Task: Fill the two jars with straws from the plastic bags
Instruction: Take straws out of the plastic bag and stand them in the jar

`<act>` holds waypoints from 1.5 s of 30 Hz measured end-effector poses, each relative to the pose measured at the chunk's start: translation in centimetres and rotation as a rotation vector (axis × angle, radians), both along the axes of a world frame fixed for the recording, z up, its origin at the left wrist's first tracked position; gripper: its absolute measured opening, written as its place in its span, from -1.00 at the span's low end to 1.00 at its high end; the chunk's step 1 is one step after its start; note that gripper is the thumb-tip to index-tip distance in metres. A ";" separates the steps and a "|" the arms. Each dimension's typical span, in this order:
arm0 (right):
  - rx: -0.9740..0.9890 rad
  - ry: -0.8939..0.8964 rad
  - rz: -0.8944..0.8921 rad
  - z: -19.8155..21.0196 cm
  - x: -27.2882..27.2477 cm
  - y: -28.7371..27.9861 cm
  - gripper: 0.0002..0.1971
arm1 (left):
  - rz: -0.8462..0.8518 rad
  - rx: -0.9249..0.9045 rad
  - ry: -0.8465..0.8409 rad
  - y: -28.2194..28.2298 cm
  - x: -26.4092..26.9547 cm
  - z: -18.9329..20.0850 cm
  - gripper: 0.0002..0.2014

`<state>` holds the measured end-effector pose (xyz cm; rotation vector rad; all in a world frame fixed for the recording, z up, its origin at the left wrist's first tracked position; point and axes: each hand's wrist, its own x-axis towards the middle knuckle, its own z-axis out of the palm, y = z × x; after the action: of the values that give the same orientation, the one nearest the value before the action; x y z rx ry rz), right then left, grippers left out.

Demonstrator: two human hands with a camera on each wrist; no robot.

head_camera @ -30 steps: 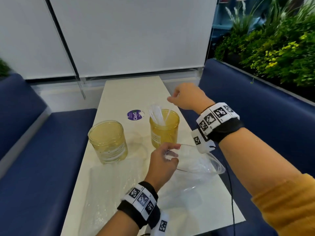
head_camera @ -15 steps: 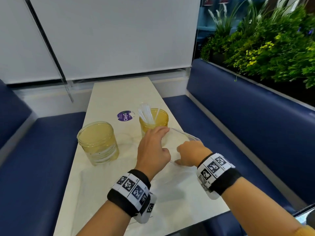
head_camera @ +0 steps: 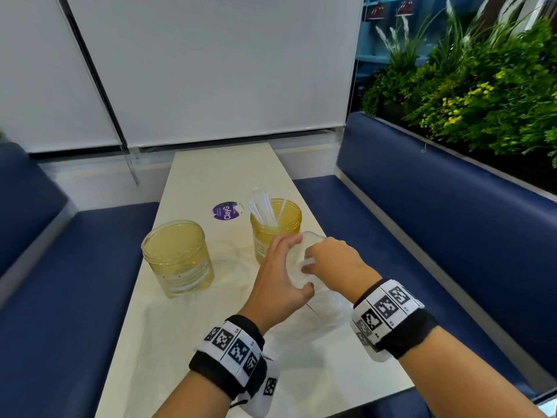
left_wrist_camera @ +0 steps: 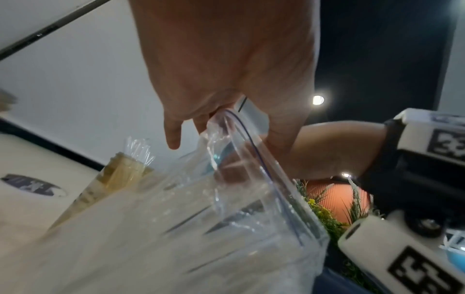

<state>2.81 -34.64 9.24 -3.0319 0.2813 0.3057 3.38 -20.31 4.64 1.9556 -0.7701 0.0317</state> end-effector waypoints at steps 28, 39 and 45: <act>0.501 -0.607 0.324 0.9 1.4 0.8 -0.62 | 0.457 -0.359 0.202 -4.0 1.4 0.2 -0.71; 0.651 -0.892 0.406 11.8 5.8 -1.6 -0.50 | 0.448 -0.339 0.320 -2.5 0.7 -2.9 -0.59; 0.532 -0.959 0.304 12.3 11.5 -3.4 -0.52 | 0.437 -0.306 0.229 -1.7 -0.6 -3.9 -0.69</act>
<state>14.31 -38.00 21.58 -2.3294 -0.2873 -0.8875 2.78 -22.01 0.70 1.7597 -0.1662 0.1743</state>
